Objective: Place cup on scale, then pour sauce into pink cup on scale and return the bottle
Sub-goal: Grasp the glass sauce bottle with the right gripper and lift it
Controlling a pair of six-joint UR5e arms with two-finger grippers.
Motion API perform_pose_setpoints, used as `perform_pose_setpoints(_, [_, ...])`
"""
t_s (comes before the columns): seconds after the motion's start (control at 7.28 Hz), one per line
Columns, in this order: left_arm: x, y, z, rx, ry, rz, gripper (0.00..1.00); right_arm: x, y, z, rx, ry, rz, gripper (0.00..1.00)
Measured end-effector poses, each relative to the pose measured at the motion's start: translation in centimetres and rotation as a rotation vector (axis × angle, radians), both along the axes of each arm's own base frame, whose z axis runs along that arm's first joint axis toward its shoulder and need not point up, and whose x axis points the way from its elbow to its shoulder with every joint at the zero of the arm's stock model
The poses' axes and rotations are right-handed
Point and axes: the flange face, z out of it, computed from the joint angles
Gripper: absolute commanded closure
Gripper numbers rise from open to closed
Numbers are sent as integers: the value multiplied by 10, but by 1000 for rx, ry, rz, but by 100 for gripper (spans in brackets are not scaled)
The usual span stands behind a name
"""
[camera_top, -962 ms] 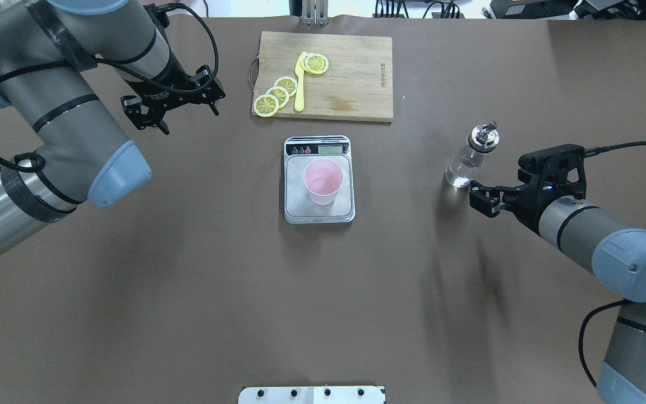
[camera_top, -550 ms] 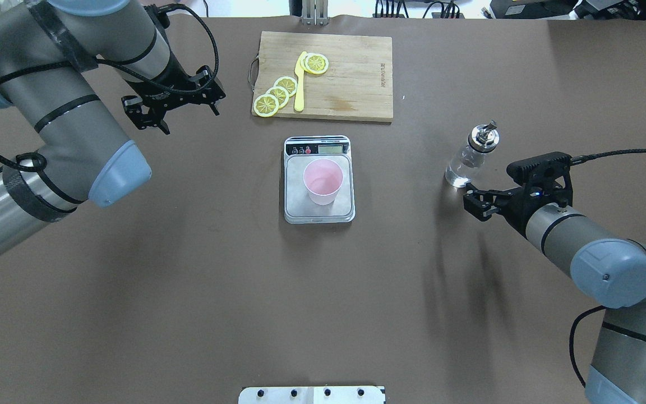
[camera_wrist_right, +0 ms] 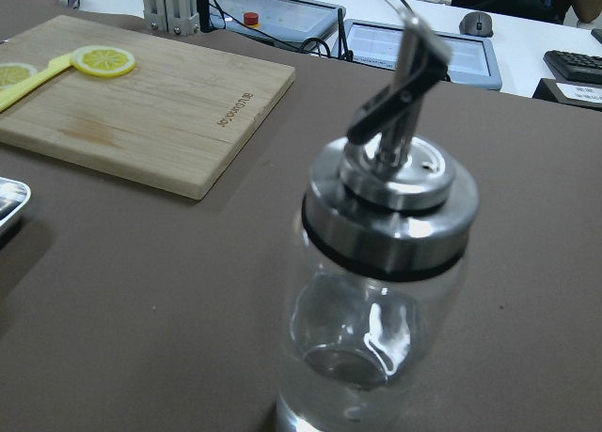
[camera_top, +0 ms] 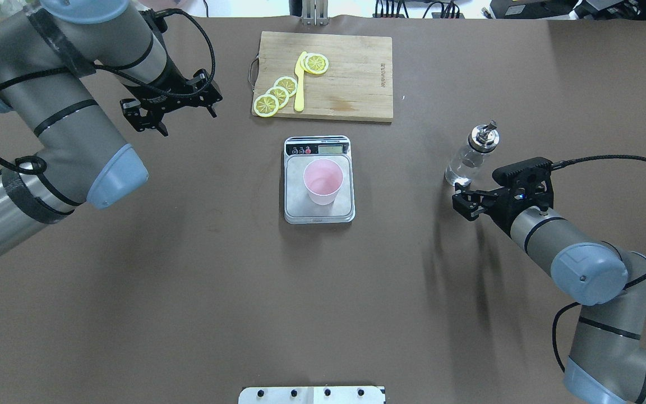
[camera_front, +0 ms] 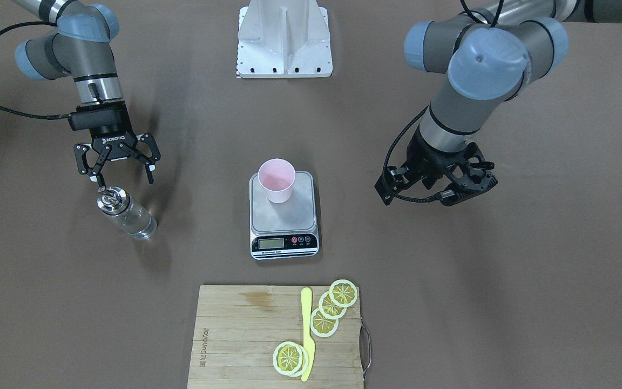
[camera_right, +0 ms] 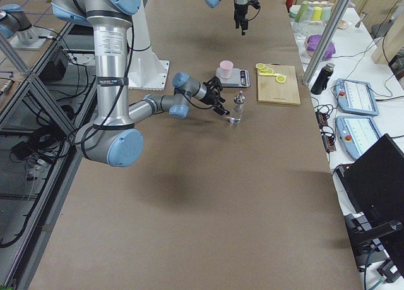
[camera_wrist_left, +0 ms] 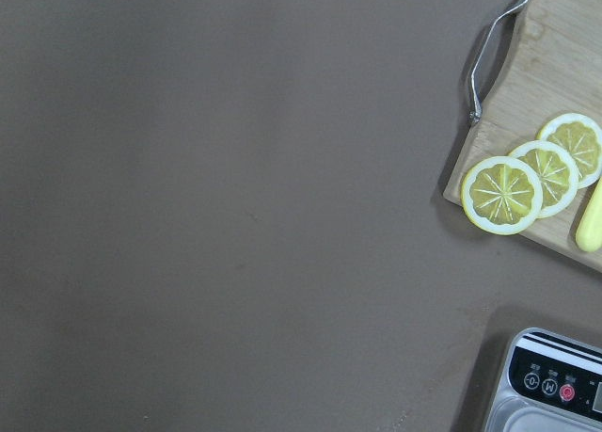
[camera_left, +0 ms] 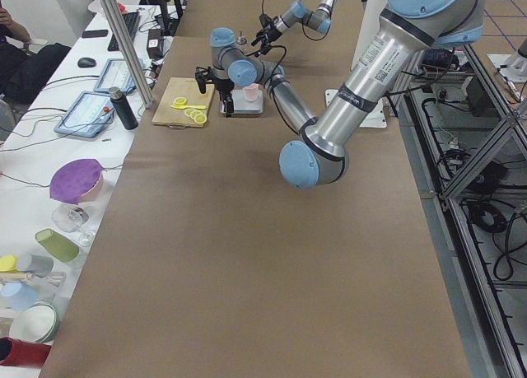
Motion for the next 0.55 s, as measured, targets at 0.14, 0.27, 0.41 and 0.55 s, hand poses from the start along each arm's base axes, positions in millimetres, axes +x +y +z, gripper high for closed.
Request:
perform_pose_setpoints(0.14, [1,0,1,0,0,0,2,-6,-4,4,21,7,5,0])
perform_pose_setpoints(0.27, [1,-1,2,-1,-1,0,2,-12,-8,4,31,9,11,1])
perform_pose_setpoints(0.41, [1,-1,3,-3,-2,0,2,-15,-12,4,38,15,19,1])
perform_pose_setpoints(0.55, [2,-2,3,-2,-2,0,2,-13,-17,4,49,30,28,1])
